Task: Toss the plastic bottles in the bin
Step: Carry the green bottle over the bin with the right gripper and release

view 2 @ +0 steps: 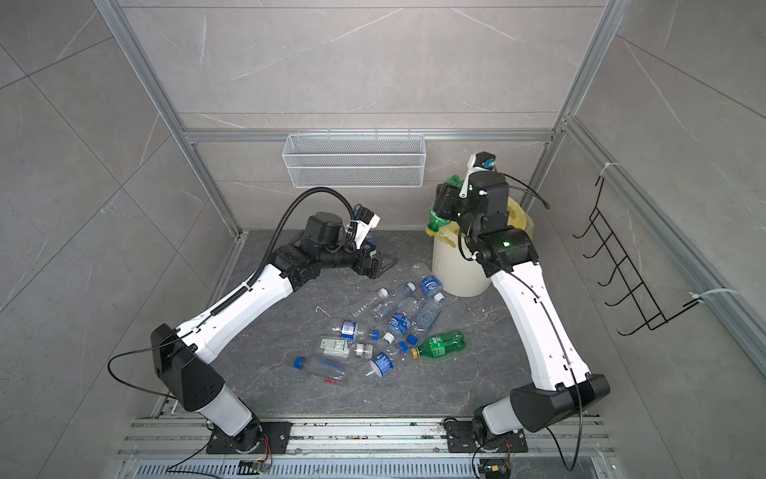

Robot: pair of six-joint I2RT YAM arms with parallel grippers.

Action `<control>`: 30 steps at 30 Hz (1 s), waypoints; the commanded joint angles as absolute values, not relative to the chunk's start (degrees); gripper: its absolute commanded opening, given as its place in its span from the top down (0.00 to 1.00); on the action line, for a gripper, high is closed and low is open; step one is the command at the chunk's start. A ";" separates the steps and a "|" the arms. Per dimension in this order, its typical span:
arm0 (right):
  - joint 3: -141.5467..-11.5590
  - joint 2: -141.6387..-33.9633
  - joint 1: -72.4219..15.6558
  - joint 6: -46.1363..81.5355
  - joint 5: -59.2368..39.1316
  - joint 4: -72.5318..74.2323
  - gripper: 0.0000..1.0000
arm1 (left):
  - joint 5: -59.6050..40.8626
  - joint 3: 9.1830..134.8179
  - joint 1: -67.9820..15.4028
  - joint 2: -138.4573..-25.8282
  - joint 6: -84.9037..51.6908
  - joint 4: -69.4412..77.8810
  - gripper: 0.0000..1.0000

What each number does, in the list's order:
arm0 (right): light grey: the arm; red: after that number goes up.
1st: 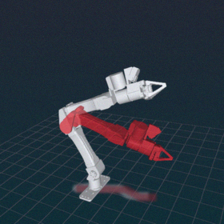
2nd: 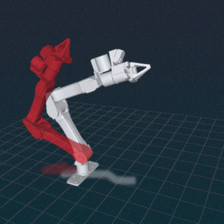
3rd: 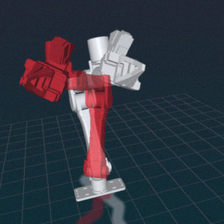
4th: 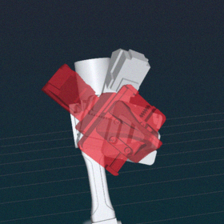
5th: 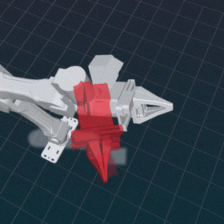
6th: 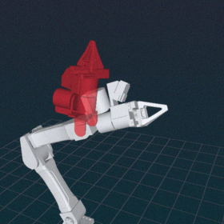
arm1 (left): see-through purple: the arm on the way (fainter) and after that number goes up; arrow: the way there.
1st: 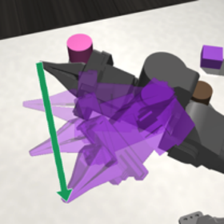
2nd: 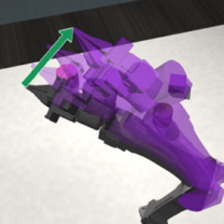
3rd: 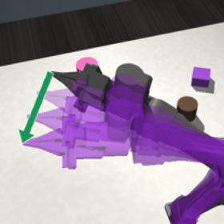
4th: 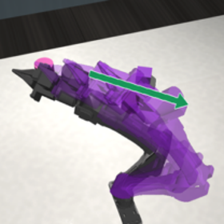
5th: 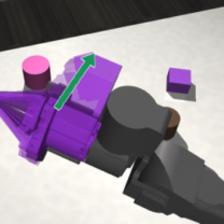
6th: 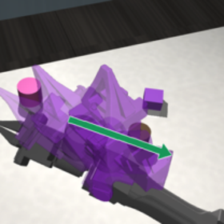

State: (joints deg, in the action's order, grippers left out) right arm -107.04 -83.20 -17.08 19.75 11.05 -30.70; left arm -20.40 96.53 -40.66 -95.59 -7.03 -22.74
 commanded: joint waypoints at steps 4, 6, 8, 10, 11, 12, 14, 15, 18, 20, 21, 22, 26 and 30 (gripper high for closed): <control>-108.45 -77.60 -16.89 13.87 19.16 -28.26 0.61 | -16.28 105.21 -44.43 -98.36 -0.65 -26.59 0.00; -107.61 -76.59 -16.88 13.13 20.38 -26.77 0.61 | -16.11 105.97 -44.81 -98.69 -0.20 -26.47 0.00; -107.02 -76.59 -16.75 12.21 21.57 -25.68 0.61 | -16.04 105.85 -44.96 -98.83 0.19 -25.66 0.00; -107.14 -78.42 -16.11 11.53 22.86 -25.64 0.61 | -15.37 104.57 -44.95 -98.64 0.59 -24.22 0.00; -107.55 -79.83 -15.29 11.75 22.98 -26.15 0.61 | -15.09 103.95 -45.01 -98.53 0.70 -23.65 0.00; -108.58 -81.88 -14.16 12.53 22.82 -27.49 0.61 | -14.69 102.99 -45.01 -98.48 0.76 -23.11 0.00; -111.25 -86.51 -11.43 14.83 22.02 -30.95 0.61 | -13.79 102.22 -45.00 -98.38 0.88 -22.73 0.00; -113.28 -89.65 -9.75 16.62 21.61 -33.86 0.59 | -13.26 101.76 -44.96 -98.29 1.13 -22.85 0.00; -120.23 -96.23 -6.61 20.43 19.70 -42.16 0.33 | -10.10 101.47 -45.00 -98.66 1.97 -24.46 0.00; -120.85 -97.16 -6.15 20.65 18.04 -42.91 0.15 | -8.18 101.45 -44.98 -98.94 2.78 -25.87 0.00; -119.25 -96.41 -6.16 20.65 17.16 -41.14 0.09 | -7.30 101.36 -44.92 -99.05 2.98 -26.43 0.00; -117.33 -95.23 -6.19 20.65 16.18 -39.28 0.03 | -6.67 101.05 -44.98 -99.14 3.22 -26.71 0.00; -115.22 -93.75 -6.18 20.57 15.40 -37.86 0.00 | -3.07 100.61 -44.96 -100.12 3.12 -26.62 0.00; -114.61 -93.22 -6.32 20.30 14.32 -38.44 0.00 | 2.70 101.74 -44.39 -102.15 1.46 -27.14 0.00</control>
State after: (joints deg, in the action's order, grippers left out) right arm -114.96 -96.01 -6.13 19.75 15.81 -39.00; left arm -2.85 100.73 -44.95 -100.68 1.56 -26.09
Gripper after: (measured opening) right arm 0.991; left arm 0.998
